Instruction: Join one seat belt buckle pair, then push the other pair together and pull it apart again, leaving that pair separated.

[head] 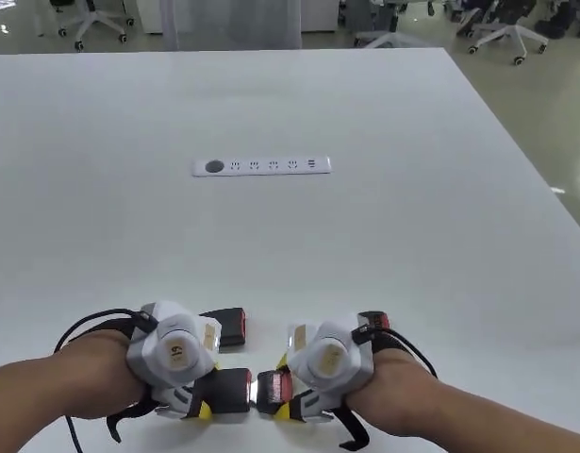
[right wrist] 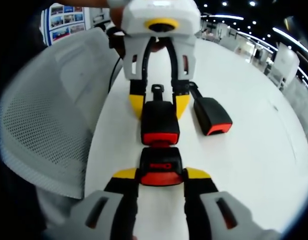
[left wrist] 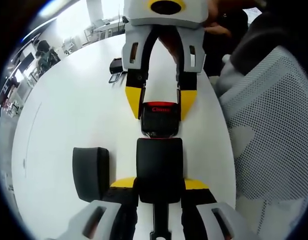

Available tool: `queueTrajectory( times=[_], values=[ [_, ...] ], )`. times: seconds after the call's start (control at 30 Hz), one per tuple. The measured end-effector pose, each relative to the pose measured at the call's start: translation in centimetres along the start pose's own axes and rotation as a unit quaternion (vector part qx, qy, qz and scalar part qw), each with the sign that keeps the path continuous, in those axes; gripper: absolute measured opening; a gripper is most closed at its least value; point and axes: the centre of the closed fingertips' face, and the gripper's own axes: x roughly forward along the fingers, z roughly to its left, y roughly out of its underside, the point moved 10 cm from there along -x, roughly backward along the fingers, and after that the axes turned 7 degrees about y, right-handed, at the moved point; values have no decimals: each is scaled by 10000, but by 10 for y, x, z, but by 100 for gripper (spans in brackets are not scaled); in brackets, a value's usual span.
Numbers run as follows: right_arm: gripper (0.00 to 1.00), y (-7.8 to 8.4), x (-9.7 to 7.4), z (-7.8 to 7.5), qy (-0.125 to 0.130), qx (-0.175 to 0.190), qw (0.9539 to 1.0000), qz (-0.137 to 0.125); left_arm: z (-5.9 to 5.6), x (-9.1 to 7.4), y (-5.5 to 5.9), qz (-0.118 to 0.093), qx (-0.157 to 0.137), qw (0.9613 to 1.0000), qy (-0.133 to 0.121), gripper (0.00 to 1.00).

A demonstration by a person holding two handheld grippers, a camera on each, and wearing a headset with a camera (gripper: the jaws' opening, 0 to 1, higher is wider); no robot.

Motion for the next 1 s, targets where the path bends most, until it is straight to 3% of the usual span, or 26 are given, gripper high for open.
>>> queueTrajectory(
  times=[0.2, 0.53, 0.6, 0.67, 0.83, 1.0],
  values=[
    [35, 2, 2, -3, -9, 153, 9999, 42, 0, 0, -1, 51, -26, 10000, -15, 34],
    [39, -6, -1, -4, 118, 351, 9993, -10, -2, -1, 3, -129, -302, 9994, -147, 36],
    [39, -9, -5, -4, 117, 318, 9994, -26, -2, -4, 5, -38, -303, 9993, -213, 37],
    [40, -11, -10, -4, 147, 322, 9993, -73, -2, -12, 4, -82, -301, 9991, -289, 40],
    [42, -16, -23, -8, 220, 388, 9985, -305, 1, -36, -2, -514, -430, 9962, -551, 46],
    [40, -9, -36, -18, 324, 464, 9976, -409, 13, -54, 0, -723, -569, 9932, -708, 45]
  ],
)
